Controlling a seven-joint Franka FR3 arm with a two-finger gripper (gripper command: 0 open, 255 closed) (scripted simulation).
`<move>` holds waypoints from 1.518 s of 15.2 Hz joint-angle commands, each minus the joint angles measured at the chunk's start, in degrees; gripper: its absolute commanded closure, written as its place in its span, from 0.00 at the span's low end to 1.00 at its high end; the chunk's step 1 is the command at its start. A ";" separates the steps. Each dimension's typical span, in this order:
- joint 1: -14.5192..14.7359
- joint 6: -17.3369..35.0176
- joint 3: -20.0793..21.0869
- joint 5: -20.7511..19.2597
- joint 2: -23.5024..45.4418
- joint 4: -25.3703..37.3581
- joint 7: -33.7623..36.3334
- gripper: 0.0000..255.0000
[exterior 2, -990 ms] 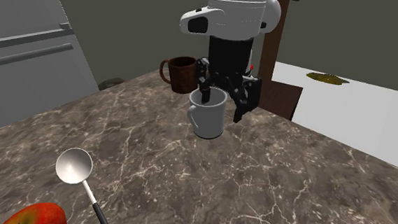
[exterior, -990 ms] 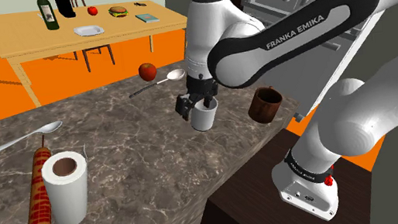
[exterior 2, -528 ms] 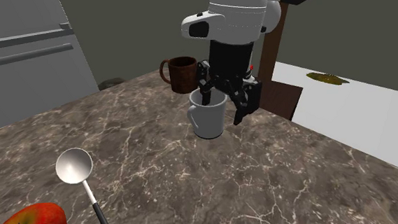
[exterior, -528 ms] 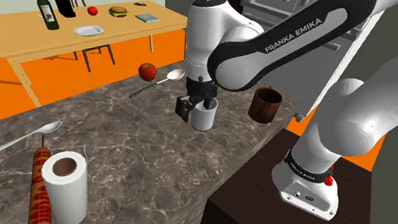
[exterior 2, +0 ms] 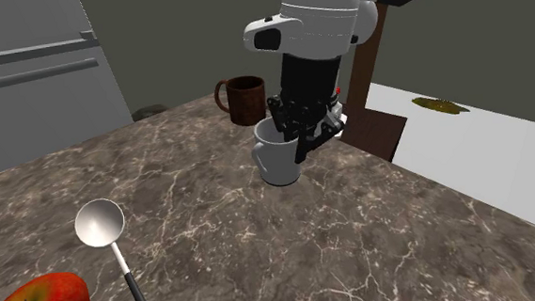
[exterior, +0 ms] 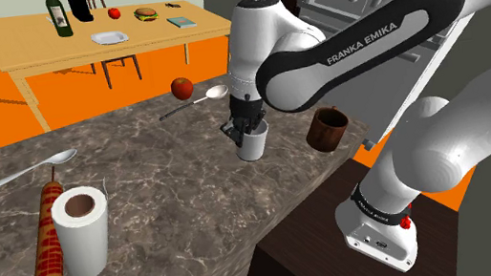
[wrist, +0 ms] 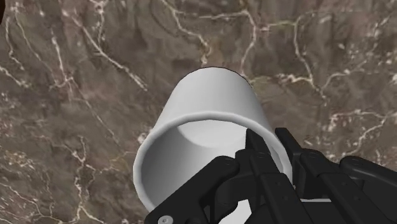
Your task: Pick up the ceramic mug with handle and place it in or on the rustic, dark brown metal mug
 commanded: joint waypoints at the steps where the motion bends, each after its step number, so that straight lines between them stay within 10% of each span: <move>1: -0.02 0.02 -0.01 -0.01 0.04 -0.04 -0.01 1.00; 23: 0.68 -18.24 -2.73 0.54 -8.48 9.84 -2.20 1.00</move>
